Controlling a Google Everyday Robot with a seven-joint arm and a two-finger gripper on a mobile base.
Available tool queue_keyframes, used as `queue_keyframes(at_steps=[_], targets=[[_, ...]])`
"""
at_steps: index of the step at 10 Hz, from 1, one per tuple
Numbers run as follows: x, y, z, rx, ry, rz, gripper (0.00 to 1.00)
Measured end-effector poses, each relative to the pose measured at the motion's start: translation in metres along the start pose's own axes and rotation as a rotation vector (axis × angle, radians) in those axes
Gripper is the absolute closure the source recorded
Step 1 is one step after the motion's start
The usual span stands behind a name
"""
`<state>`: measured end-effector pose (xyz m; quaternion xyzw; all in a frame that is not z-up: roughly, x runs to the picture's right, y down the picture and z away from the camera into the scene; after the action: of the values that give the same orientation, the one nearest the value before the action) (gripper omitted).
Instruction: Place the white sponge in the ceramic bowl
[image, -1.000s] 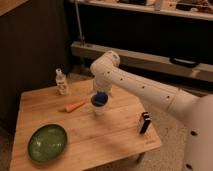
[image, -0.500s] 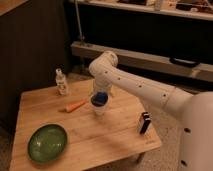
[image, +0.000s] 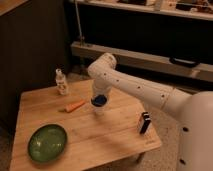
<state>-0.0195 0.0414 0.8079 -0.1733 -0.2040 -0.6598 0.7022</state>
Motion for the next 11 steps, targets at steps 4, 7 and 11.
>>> queue_keyframes(at_steps=[4, 7, 11], targets=[[0.0, 0.01, 0.003, -0.025, 0.001, 0.011, 0.81], [0.015, 0.029, -0.017, -0.037, 0.05, 0.039, 0.81], [0.035, 0.045, -0.08, 0.019, 0.129, 0.058, 0.81]])
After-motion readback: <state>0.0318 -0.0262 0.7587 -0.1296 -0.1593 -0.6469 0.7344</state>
